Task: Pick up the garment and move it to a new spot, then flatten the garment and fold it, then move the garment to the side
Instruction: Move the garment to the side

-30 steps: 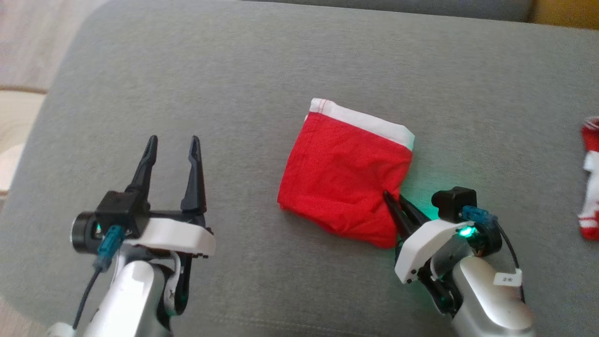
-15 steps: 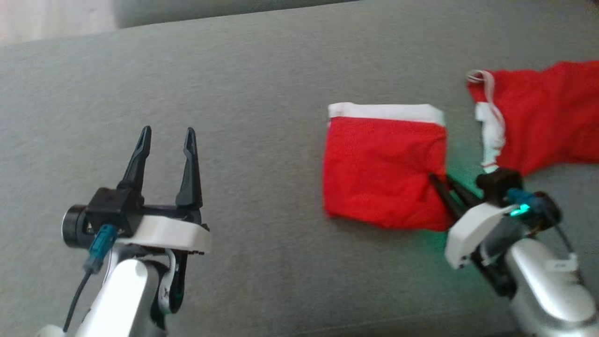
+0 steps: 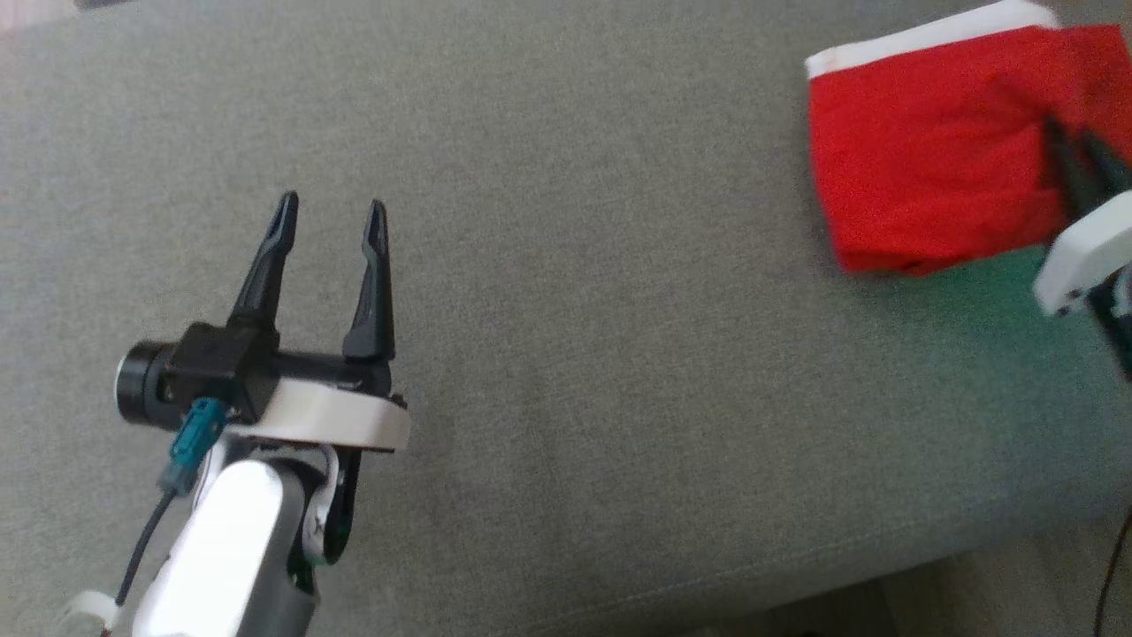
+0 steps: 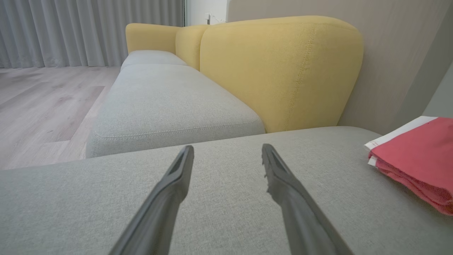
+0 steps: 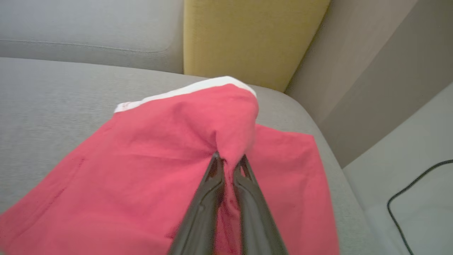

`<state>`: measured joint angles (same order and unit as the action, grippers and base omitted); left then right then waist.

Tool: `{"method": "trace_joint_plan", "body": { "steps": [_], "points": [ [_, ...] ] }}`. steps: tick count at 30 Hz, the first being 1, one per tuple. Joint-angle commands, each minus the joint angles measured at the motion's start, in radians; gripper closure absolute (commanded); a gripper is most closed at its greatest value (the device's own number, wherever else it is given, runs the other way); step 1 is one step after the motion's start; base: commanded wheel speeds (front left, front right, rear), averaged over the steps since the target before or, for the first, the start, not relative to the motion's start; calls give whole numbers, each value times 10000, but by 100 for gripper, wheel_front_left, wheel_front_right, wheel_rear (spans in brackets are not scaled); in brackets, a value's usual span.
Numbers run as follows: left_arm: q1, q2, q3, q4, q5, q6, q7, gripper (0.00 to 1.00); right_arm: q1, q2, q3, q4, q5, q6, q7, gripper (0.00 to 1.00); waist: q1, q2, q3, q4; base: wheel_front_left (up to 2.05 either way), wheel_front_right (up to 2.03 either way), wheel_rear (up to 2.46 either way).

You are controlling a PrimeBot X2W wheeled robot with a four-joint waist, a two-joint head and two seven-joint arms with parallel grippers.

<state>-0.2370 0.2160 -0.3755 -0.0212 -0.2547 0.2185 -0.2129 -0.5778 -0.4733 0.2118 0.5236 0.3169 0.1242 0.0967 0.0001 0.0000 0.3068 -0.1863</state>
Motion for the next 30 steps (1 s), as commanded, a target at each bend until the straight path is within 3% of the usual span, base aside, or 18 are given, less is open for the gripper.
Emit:
{"method": "trace_joint_plan", "body": {
  "steps": [1,11,22,23,24,30],
  "points": [
    [-475,174,311,-383,124,-56,-38,0,-252,-390,-75,-105,33,65,-138,100,-1,0,271,-3,0,0,0],
    [-1073,135,190,-334,165,-192,-134,0,-1693,-1053,-213,1138,-260,65,-91,100,-1,0,1264,259,0,0,0],
    [-1570,-63,84,-38,111,-306,-303,0,-2015,-781,-917,3113,-31,65,-244,100,-1,0,1887,666,0,0,0],
    [-1580,-63,93,-6,99,-313,-317,0,-1998,-725,-997,3246,45,65,-321,77,-1,0,1881,669,0,0,0],
    [-1576,-54,117,67,71,-325,-342,0,-1969,-598,-1103,3377,169,65,-583,0,-1,0,1817,649,0,0,0],
    [-1346,-33,211,261,-83,-324,-387,0,-1769,-365,-1482,3511,454,65,-1272,0,-1,0,1354,513,0,0,0]
  ]
}}
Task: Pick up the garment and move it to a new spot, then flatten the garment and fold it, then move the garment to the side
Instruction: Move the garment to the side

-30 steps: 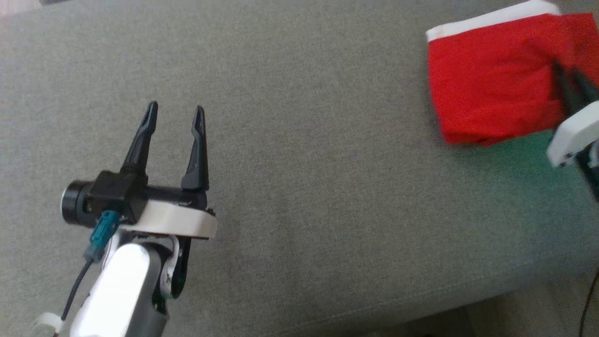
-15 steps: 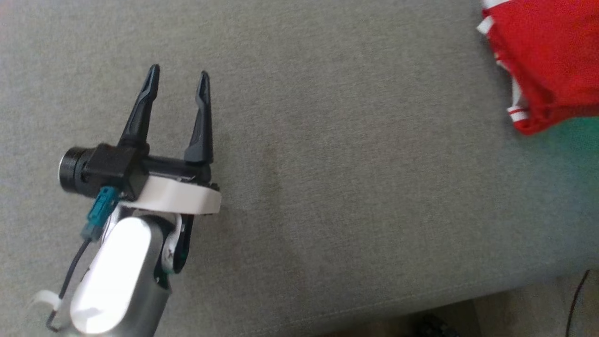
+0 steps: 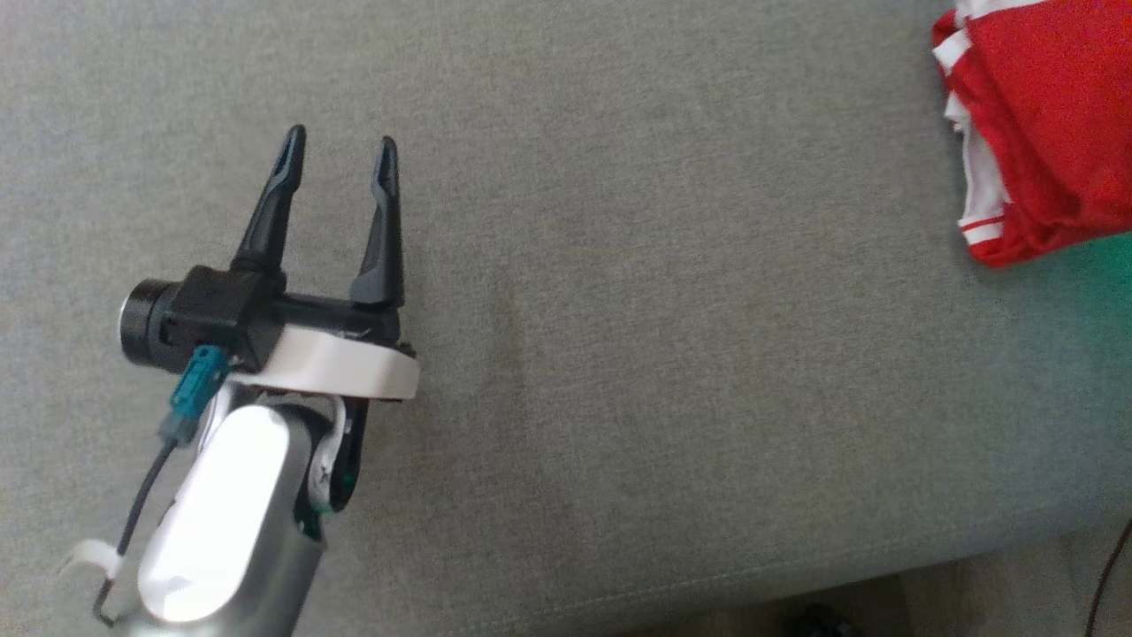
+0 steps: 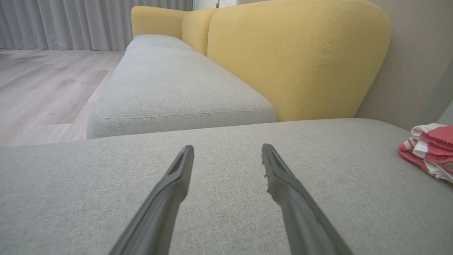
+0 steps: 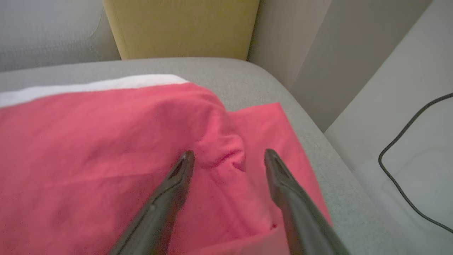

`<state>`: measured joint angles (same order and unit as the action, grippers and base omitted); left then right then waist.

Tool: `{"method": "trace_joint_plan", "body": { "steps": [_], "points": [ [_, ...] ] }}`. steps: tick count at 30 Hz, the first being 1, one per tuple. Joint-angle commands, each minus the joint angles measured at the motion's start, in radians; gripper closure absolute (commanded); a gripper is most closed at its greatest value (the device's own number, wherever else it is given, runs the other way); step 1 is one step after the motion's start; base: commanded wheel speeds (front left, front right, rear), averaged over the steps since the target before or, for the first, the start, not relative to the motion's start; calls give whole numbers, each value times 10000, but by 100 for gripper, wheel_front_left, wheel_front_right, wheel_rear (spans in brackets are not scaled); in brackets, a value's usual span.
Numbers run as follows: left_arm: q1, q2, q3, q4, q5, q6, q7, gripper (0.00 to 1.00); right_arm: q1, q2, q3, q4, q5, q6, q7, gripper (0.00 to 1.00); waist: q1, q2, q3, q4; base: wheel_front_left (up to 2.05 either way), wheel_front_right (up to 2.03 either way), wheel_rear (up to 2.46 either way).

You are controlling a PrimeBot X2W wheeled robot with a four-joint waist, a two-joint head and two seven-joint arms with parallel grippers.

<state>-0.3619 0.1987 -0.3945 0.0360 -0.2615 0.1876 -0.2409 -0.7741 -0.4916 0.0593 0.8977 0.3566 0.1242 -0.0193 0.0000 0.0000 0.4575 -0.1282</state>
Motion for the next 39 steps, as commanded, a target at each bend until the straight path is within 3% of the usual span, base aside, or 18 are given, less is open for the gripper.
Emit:
{"method": "trace_joint_plan", "body": {
  "steps": [1,6,11,19,24,30,39],
  "points": [
    [-34,166,447,-293,-39,11,-114,0,254,-157,-40,-293,106,65,-284,0,0,0,-257,-98,0,0,0],
    [358,284,481,-155,-102,32,-134,0,852,8,-242,-1104,8,65,-1033,0,0,0,-951,-117,0,0,0],
    [917,378,539,-65,-226,139,-122,0,1944,581,-658,-2844,-408,65,-1505,0,0,0,-1763,-33,0,0,0],
    [1823,524,669,-114,-491,344,-3,0,4345,2585,-859,-6711,-1545,65,-834,0,0,0,-2826,530,0,0,0],
    [2152,577,760,-116,-594,493,47,0,5637,3666,-710,-8417,-2038,65,-230,0,0,0,-3339,1047,0,0,0],
    [2768,806,983,-72,-678,748,100,0,6768,4144,-407,-9357,-2176,65,226,0,0,0,-3891,1325,0,0,0],
    [3566,980,921,-108,-867,744,235,0,8012,4318,-420,-9938,-2374,65,670,0,0,0,-4612,1398,0,0,0]
  ]
}}
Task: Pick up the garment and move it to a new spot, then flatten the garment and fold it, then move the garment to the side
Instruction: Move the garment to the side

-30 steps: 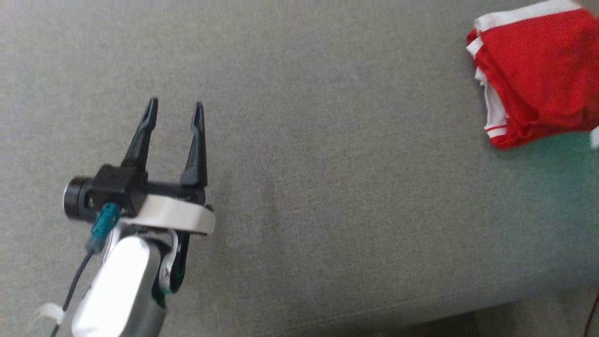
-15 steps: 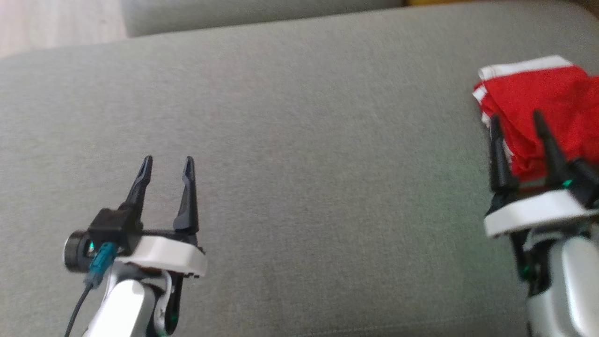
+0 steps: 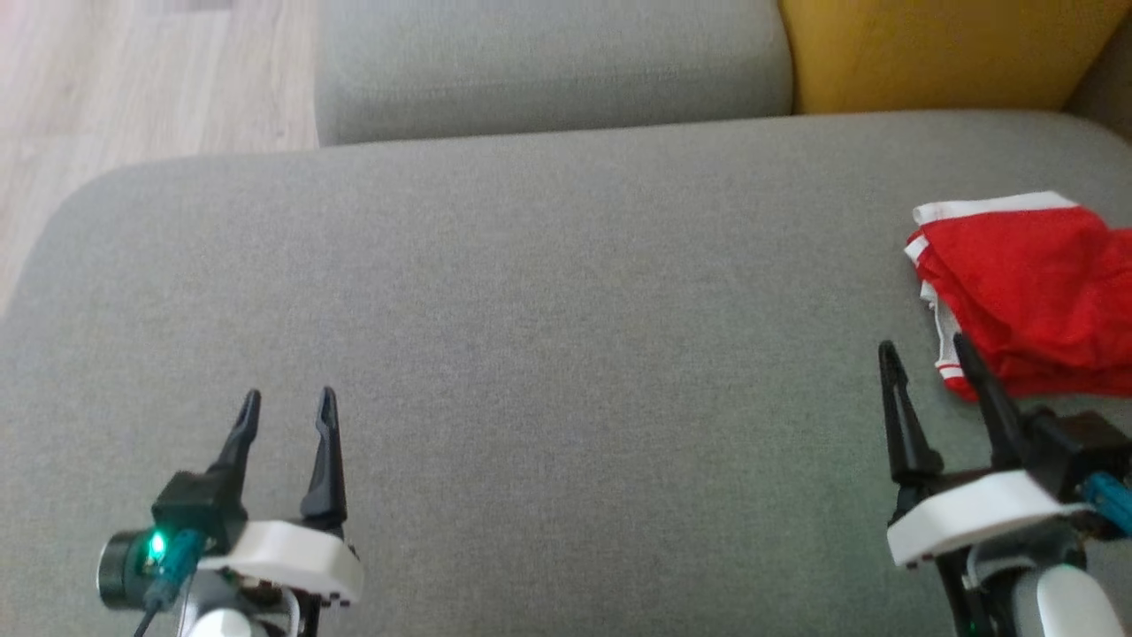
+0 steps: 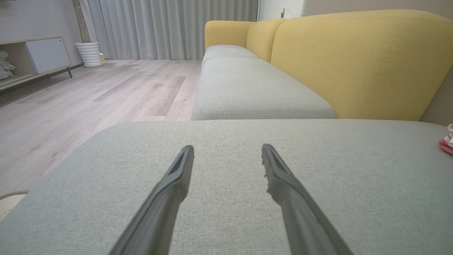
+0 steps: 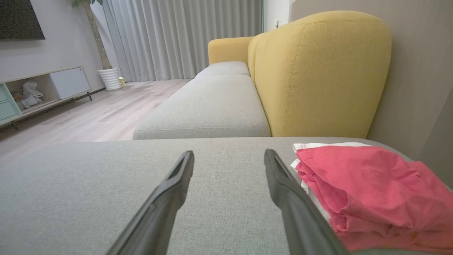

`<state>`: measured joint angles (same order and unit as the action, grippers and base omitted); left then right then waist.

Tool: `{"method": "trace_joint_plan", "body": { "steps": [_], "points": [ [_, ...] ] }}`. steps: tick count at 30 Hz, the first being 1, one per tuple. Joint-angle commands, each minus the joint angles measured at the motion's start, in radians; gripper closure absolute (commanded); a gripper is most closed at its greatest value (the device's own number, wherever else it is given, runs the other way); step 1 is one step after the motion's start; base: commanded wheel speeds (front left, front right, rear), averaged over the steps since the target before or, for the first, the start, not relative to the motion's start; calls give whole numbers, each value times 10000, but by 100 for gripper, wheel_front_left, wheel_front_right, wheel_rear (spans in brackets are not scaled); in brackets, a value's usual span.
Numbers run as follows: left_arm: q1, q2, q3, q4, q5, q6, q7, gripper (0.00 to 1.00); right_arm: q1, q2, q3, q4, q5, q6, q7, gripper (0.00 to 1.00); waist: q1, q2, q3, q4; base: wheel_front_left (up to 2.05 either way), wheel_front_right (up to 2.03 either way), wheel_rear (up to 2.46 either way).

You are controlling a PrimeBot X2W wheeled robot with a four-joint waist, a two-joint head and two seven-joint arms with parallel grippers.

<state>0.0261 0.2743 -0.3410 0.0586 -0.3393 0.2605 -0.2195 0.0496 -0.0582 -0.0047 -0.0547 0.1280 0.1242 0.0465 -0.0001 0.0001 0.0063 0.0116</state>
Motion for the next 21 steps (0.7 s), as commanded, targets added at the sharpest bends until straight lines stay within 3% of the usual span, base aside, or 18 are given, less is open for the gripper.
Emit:
{"method": "trace_joint_plan", "body": {
  "steps": [1,21],
  "points": [
    [-258,245,365,-348,-102,-1,39,0,-139,-7,217,-477,-99,65,53,0,1,-1,-141,-5,0,0,0],
    [140,437,195,-225,-237,25,291,0,373,72,190,-857,32,65,289,0,1,-1,-440,-84,0,0,0]
  ]
}}
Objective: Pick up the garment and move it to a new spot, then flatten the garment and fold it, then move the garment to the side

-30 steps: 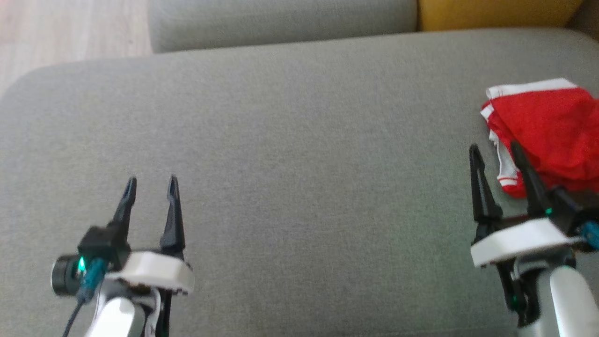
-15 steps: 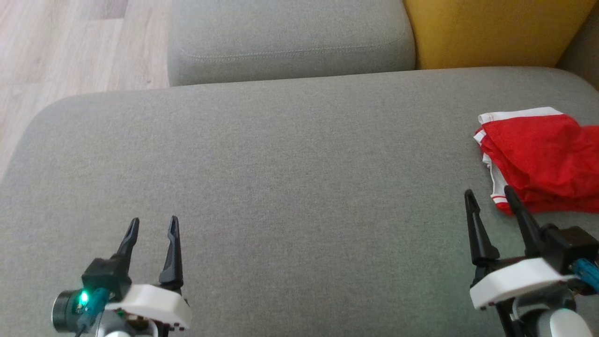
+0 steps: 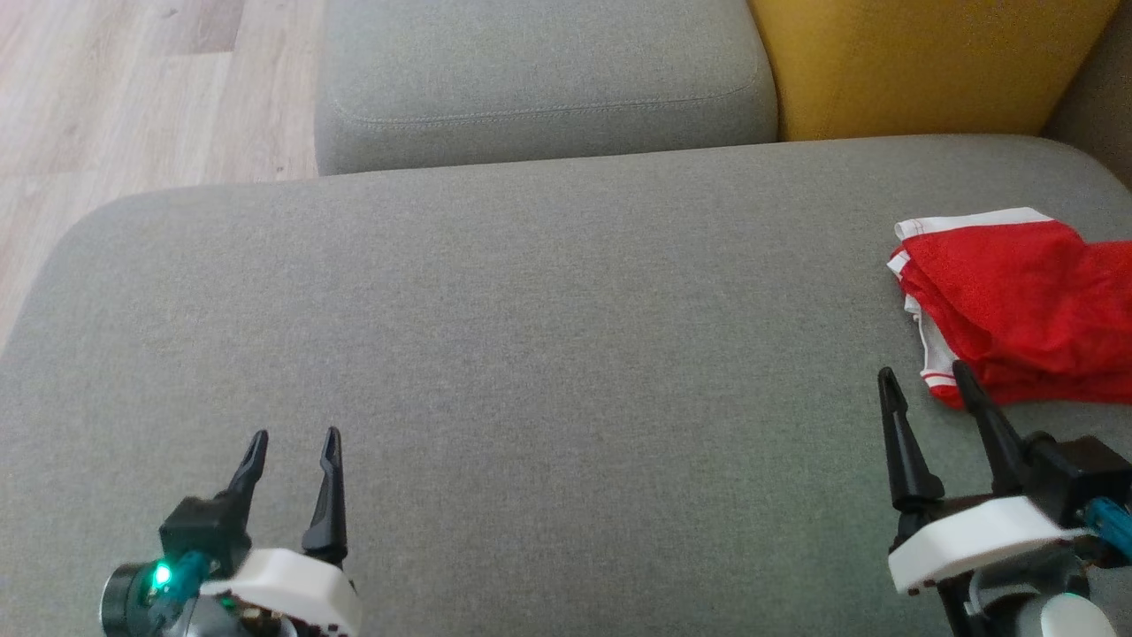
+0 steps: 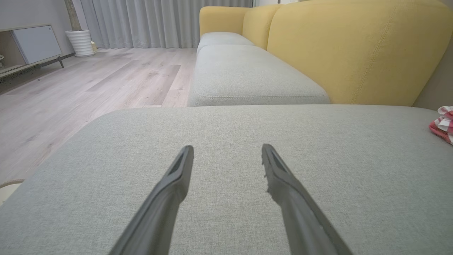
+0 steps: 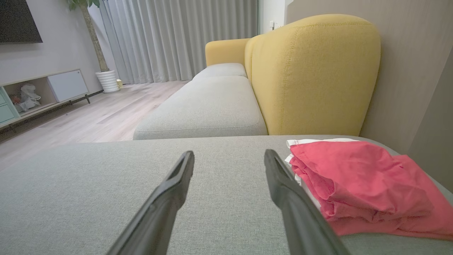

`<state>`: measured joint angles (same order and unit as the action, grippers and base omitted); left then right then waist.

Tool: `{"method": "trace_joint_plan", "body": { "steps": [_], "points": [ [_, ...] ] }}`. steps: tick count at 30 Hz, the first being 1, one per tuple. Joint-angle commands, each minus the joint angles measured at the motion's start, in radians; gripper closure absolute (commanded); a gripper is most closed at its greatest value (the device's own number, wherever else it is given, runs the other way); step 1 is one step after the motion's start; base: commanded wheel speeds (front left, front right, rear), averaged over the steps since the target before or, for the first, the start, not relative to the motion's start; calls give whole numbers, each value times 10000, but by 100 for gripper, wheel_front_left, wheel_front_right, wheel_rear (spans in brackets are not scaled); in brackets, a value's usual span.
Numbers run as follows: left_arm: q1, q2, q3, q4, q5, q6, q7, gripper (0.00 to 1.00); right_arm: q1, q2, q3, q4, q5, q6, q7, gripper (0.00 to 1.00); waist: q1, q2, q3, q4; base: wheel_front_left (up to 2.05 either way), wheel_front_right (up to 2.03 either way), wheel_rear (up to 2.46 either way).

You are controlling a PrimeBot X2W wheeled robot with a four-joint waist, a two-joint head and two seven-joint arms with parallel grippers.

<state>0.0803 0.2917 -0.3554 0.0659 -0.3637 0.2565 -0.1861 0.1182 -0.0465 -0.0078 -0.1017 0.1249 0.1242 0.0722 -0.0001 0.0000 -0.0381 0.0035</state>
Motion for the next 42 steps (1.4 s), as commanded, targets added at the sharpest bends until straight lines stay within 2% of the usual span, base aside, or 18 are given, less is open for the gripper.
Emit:
{"method": "trace_joint_plan", "body": {
  "steps": [1,16,33,34,42],
  "points": [
    [-400,277,333,-301,19,80,-35,0,-319,-44,227,-378,67,65,25,0,1,0,9,-6,0,0,0],
    [-455,341,246,-388,102,195,-136,0,-364,-39,238,-352,114,65,-12,0,1,0,53,-18,0,0,0],
    [-519,340,133,-366,-80,84,-194,0,-329,-38,212,-403,332,65,-21,0,1,0,156,40,0,0,0],
    [-8,150,-214,-28,-68,70,-92,100,-8,6,2,2,252,0,-3,100,1,0,158,40,0,0,0],
    [-17,-45,-62,248,-708,-90,31,100,-48,-30,39,422,998,1,-50,100,1,0,177,37,0,0,0]
  ]
}}
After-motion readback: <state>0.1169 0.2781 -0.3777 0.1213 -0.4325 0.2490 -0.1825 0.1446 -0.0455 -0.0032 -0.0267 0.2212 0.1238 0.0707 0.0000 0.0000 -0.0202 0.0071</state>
